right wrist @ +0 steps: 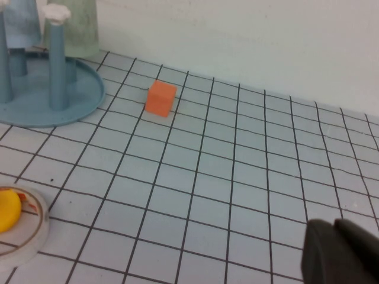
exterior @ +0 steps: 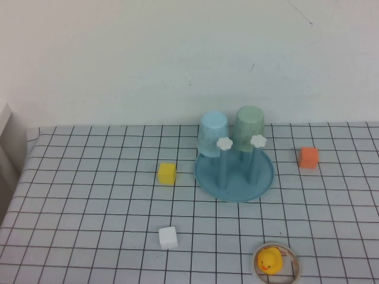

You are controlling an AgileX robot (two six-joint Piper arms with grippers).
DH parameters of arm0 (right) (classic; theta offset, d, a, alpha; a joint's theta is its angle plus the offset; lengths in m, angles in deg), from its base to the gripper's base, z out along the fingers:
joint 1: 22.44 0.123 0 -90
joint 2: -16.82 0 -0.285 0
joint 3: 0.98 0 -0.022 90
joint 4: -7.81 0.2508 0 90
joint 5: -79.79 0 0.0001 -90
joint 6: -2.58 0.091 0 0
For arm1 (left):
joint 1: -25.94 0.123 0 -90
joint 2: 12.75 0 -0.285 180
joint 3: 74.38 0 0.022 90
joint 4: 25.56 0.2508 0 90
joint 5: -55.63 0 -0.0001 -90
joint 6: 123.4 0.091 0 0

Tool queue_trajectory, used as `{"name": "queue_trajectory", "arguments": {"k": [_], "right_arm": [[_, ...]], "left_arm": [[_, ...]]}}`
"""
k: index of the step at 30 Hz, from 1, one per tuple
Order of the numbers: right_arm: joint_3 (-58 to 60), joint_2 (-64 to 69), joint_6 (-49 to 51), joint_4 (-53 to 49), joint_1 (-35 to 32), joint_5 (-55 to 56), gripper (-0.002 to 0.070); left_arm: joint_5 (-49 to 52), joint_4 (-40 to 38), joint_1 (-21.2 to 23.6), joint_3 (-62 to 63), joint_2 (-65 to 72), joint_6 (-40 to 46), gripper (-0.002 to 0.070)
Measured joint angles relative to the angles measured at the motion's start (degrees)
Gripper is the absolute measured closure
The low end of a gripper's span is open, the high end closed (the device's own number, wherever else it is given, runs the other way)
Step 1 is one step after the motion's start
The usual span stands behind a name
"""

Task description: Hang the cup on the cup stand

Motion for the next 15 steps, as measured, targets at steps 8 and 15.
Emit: {"name": "queue_trajectory", "arguments": {"k": [8, 15], "right_arm": [[0.0, 0.0, 0.0, -0.4, 0.0, -0.1, 0.0678], [0.0, 0.0, 0.0, -0.4, 0.0, -0.2, 0.0678]], "left_arm": [[0.0, 0.0, 0.0, 0.0, 0.0, 0.0, 0.0676], [0.0, 0.0, 0.0, 0.0, 0.0, 0.1, 0.0676]]}}
